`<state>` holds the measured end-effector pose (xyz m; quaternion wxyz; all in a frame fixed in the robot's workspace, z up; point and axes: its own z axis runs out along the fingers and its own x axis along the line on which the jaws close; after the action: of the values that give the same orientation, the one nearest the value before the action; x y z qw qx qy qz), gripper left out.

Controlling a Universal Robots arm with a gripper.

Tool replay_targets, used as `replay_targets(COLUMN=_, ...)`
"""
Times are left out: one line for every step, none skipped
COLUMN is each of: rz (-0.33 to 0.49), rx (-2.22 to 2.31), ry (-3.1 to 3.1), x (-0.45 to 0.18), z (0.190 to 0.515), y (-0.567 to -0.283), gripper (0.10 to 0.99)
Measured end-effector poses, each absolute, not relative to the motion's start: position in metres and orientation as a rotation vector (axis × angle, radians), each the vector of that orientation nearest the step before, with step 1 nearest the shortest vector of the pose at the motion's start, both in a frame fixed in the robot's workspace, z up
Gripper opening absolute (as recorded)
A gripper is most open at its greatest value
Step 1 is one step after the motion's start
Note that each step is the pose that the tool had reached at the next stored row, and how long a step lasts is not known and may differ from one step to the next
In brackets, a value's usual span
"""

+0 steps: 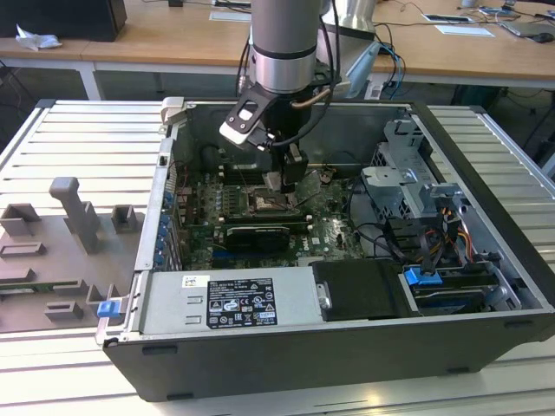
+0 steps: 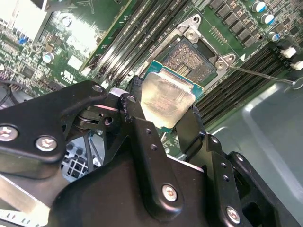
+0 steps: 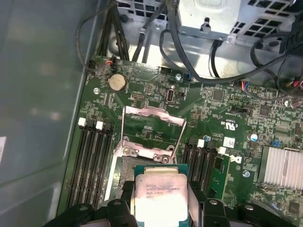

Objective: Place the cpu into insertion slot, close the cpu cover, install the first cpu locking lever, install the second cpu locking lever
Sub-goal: 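Place the cpu into insertion slot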

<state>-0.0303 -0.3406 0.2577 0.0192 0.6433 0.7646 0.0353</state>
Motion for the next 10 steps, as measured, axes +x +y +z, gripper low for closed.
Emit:
replay_targets(rz=0.109, rx=2.009, ry=2.362, x=-0.03, z=0.256, y=-0.34, gripper=0.533)
replay_targets(rz=0.109, rx=2.028, ry=2.345, x=-0.03, z=0.252, y=-0.34, gripper=0.533)
replay_targets(rz=0.108, rx=2.033, ry=2.341, x=-0.031, z=0.249, y=-0.338, gripper=0.533)
replay_targets(rz=0.108, rx=2.033, ry=2.34, x=-0.031, z=0.247, y=-0.336, gripper=0.533)
replay_targets(rz=0.108, rx=2.034, ry=2.341, x=-0.031, z=0.246, y=-0.335, gripper=0.533)
replay_targets(rz=0.106, rx=2.035, ry=2.342, x=-0.03, z=0.245, y=-0.333, gripper=0.533)
replay_targets(rz=0.103, rx=2.036, ry=2.343, x=-0.03, z=0.244, y=-0.332, gripper=0.533)
replay_targets(rz=0.103, rx=2.039, ry=2.341, x=-0.03, z=0.244, y=-0.332, gripper=0.533)
replay_targets(rz=0.103, rx=2.046, ry=2.335, x=-0.03, z=0.244, y=-0.332, gripper=0.533)
replay_targets(rz=0.102, rx=2.051, ry=2.331, x=-0.03, z=0.244, y=-0.331, gripper=0.533)
